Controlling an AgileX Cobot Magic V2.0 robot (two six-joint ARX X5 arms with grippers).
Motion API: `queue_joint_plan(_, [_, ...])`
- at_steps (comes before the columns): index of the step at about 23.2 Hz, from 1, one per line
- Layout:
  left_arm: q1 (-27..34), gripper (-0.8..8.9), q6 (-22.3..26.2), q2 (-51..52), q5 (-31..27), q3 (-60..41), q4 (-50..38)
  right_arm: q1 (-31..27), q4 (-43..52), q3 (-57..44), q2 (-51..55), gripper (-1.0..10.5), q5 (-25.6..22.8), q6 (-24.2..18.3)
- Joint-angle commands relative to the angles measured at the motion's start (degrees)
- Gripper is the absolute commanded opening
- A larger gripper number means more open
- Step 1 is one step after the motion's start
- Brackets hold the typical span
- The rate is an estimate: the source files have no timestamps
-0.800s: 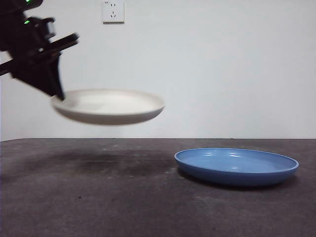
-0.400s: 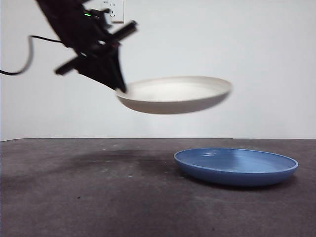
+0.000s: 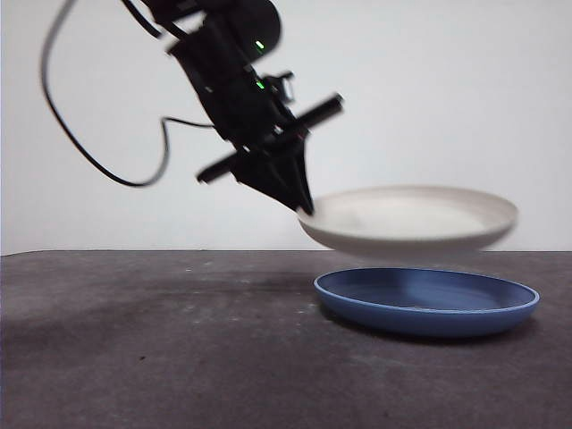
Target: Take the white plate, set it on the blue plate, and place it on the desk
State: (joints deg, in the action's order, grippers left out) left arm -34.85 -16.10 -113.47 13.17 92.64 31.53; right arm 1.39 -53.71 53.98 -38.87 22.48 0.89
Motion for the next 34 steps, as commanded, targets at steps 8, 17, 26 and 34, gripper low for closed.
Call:
queue_joint_plan(8, [-2.4,0.10,-0.7,-8.6,-1.7,5.6,0.7,0.0,-0.4,1.3,-0.2,4.2,0.0,0.7])
queue_joint_plan(17, [-2.8,1.17,-0.6,-10.1,-1.6,5.6,2.1,0.0,-0.4,1.3,-0.2,4.2,0.0,0.7])
queue_joint_plan(26, [-2.8,2.90,3.1,-9.7,-1.6,15.9,12.1,0.0,-0.4,1.3,-0.2,4.2,0.0,0.7])
queue_joint_plan(34, [1.1,2.90,6.8,3.1,-1.6,20.9,17.0,0.0,-0.4,1.3,-0.3,4.2,-0.4,0.6])
